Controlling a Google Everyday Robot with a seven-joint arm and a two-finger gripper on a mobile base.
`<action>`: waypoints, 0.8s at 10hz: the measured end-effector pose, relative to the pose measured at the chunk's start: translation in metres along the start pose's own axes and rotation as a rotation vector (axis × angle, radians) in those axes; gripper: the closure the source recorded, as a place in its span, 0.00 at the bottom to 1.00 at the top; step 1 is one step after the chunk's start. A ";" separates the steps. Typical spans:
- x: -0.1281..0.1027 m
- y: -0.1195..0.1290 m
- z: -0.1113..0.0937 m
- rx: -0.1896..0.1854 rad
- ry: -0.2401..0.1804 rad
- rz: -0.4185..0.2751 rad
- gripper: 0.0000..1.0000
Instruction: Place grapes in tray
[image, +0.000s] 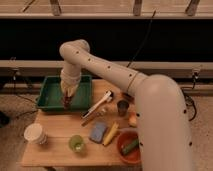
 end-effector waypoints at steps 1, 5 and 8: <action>0.005 -0.004 -0.006 0.000 0.010 0.006 1.00; 0.033 -0.024 -0.012 0.005 0.056 0.055 0.96; 0.051 -0.025 0.013 0.049 0.092 0.118 0.66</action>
